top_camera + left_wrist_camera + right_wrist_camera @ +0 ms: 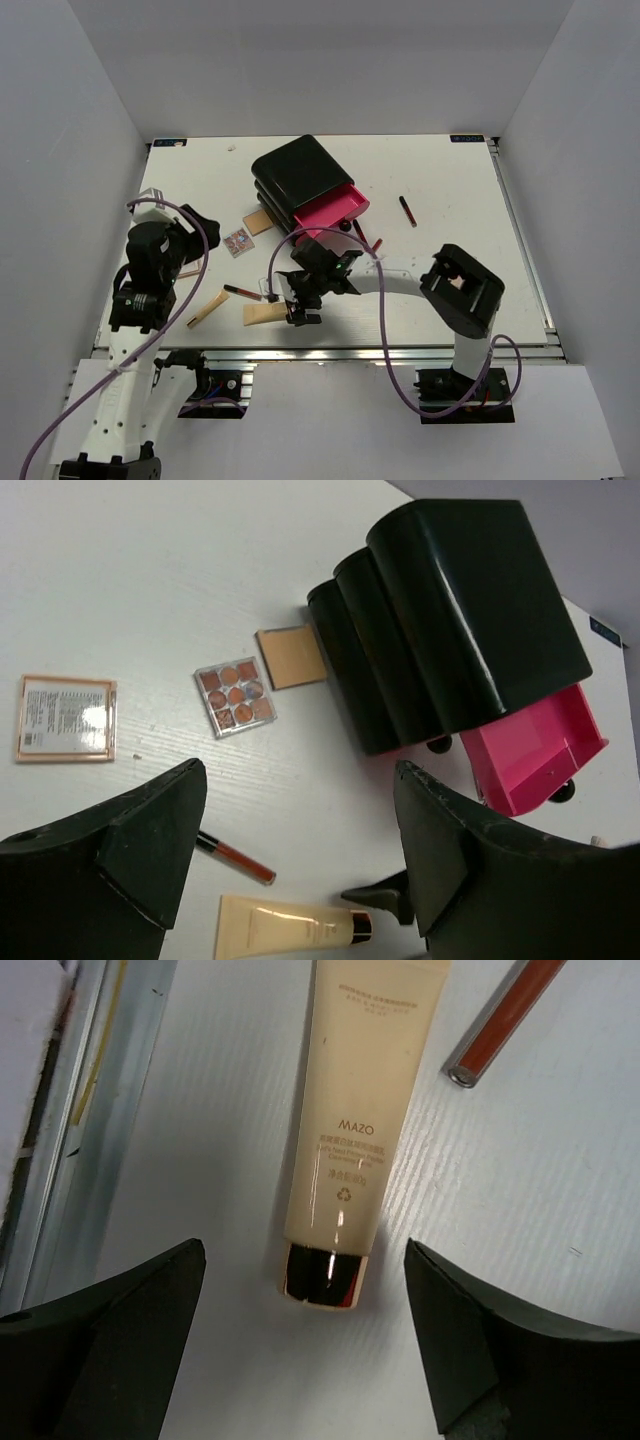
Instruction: Organize the makeup
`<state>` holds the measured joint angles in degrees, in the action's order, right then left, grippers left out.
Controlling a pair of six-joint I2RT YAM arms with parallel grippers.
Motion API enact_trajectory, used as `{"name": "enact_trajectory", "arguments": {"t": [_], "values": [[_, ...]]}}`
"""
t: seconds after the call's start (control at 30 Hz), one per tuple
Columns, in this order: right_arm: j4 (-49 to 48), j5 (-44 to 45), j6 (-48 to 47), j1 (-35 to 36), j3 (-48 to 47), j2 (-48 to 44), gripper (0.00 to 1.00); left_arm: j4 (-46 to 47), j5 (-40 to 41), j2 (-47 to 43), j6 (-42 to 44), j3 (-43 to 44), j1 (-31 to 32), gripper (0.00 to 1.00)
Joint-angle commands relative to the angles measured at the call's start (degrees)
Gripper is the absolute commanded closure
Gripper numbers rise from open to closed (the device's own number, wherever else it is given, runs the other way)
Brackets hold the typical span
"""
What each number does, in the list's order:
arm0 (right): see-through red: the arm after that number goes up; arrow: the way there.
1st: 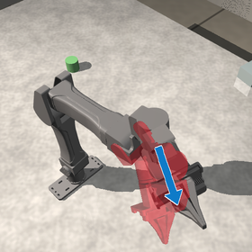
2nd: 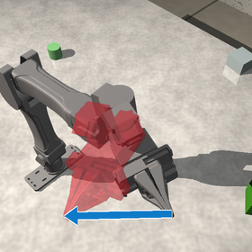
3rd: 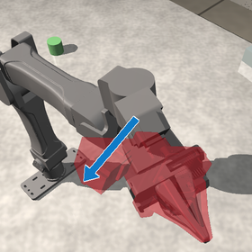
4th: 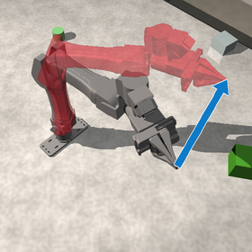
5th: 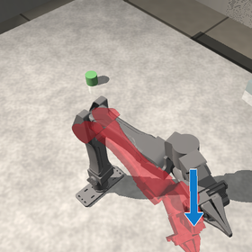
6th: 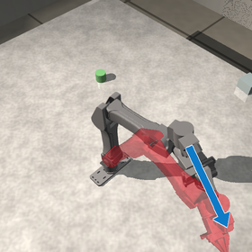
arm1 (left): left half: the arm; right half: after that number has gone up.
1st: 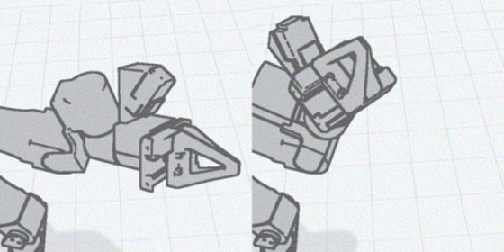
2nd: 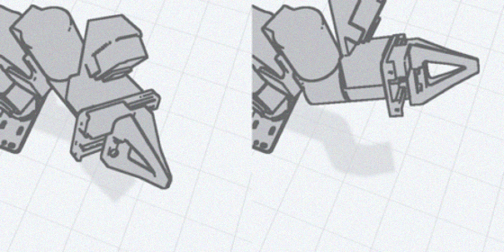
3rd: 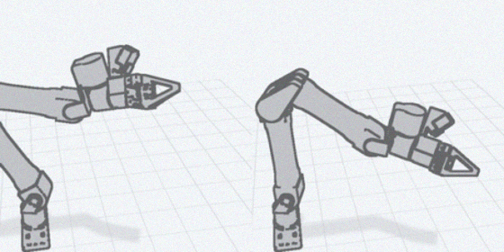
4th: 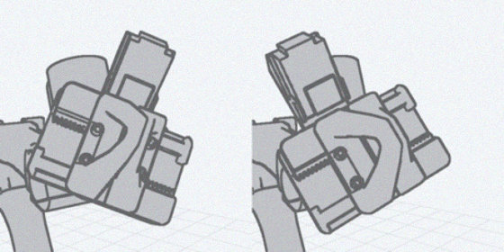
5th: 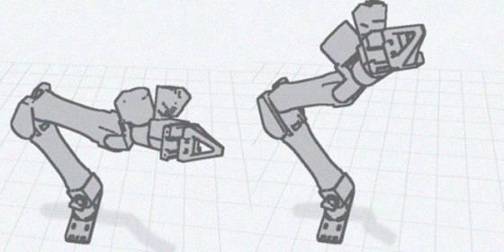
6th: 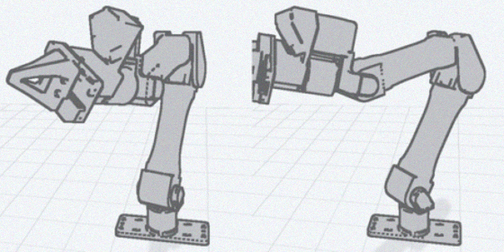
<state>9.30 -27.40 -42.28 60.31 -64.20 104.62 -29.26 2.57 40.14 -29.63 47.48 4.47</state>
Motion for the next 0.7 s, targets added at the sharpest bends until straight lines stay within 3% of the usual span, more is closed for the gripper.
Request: {"name": "enact_trajectory", "arguments": {"t": [0.0, 0.17, 0.23, 0.37, 0.43, 0.47, 0.57, 0.67], "values": [[-2.9, 3.6, 3.9, 1.4, -3.1, 3.6, 0.16, -7.4, 0.0, -1.6, -0.3, 0.0, -0.1, 0.16], [-3.9, 6.9, 7.5, 1.7, -5.9, 7.9, 0.22, -11.6, 0.2, -1.6, -3.5, 0.6, -0.1, 0.20], [-3.9, 7.2, 7.4, 1.7, -6.3, 8.6, 0.29, -13.3, 1.7, -0.9, -6.8, 0.2, -0.1, 0.24], [-2.7, 7.3, 3.9, 1.7, -4.6, 6.1, 0.57, -14.3, 3.8, -0.9, -25.3, -3.8, -0.1, 0.38], [-2.3, 7.3, 0.8, 1.6, -0.1, 3.5, 0.65, -13.9, 4.2, -1.7, -33.2, -6.0, -0.1, 0.47], [-2.3, 7.1, -1.0, 1.5, 2.0, 1.8, 0.70, -14.0, 4.7, -2.1, -41.4, -6.9, -0.1, 0.50], [-0.5, 3.6, -8.8, -0.6, 9.9, -6.8, 0.94, -16.2, 6.0, -2.7, -55.8, -9.9, -0.1, 0.51], [2.9, -1.9, -13.7, -5.0, 12.6, -15.4, 1.00, -21.6, 7.1, -0.5, -64.9, -9.3, -0.1, 0.48]]}}
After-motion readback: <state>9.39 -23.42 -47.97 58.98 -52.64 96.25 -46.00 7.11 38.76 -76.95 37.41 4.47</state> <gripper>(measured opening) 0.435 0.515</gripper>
